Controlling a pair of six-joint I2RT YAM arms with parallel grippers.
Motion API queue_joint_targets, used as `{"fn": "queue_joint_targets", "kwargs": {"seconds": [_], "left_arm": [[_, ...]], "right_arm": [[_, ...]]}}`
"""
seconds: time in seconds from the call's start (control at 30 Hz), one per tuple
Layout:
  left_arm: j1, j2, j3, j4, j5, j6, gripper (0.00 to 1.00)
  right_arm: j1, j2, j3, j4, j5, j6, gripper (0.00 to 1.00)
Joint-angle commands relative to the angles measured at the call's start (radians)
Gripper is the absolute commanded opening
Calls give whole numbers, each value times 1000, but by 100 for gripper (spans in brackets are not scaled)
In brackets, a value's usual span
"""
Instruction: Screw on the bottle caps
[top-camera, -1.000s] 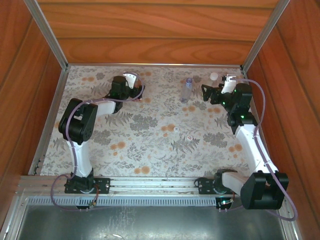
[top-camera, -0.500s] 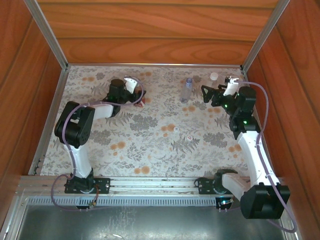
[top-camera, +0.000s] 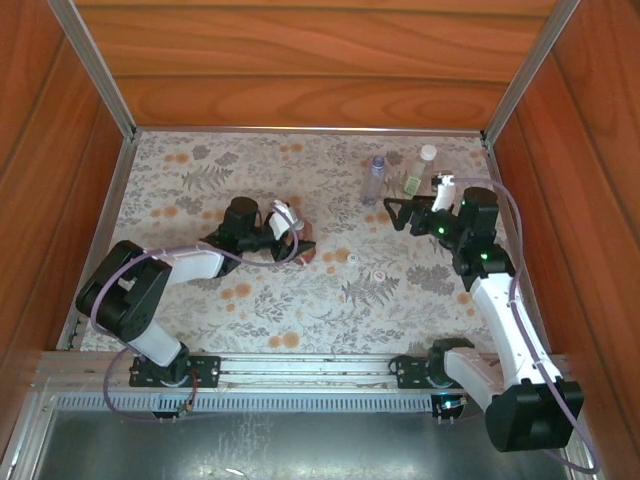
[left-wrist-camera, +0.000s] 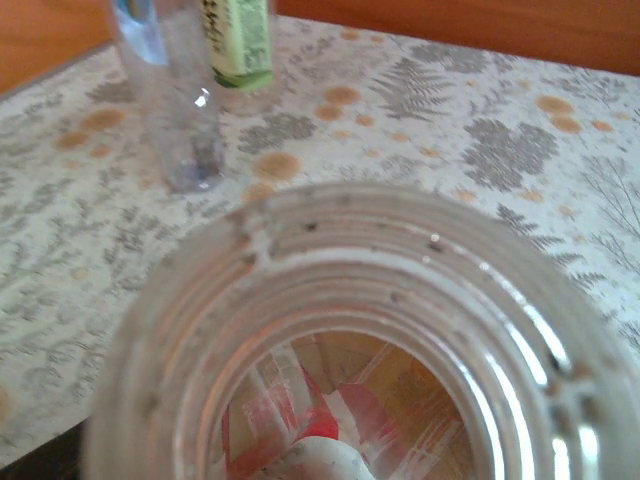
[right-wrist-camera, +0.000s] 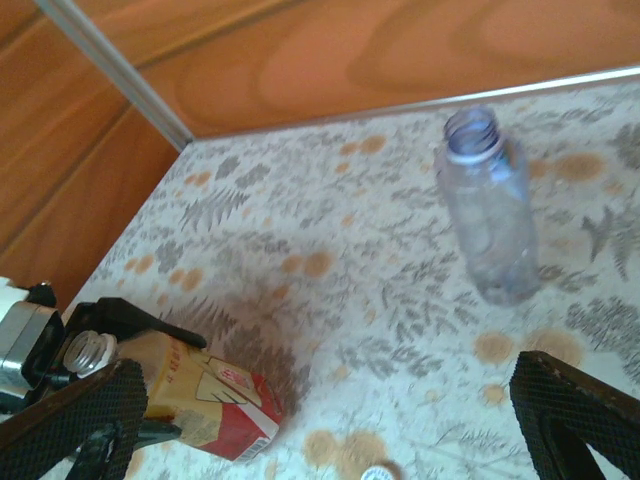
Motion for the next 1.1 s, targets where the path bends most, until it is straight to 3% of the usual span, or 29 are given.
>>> {"fn": "queue_joint_targets", "kwargs": {"seconds": [0.0,0.1,0.23,0.33,0.53,0.73,1.07], "left_arm": [[-31,-16,-41,7,-14,40,67],[-58,-13,-60,7,-59,43,69],[-77,-27,-63,8,-161,13,90],[-98,-59,-74,20,-218,17,99],[-136,-173,-175,144,-360,-59,100],[-145,-245,-308,330,-420,-155,100],[-203,-109,-398,699,-477,-247,100]], "right_arm": [[41,-42,-35,-52,27,-25,100],[80,-51,-63,-47,41,-20,100],[136,-33,-50,-79,82,-56,100],[158,-1,-37,-80,102,-65,100],[188,70,-32,-32,117,-57,100],[206,103,-55,44,88,-42,100],[233,100,-81,78,114,-40,100]]}}
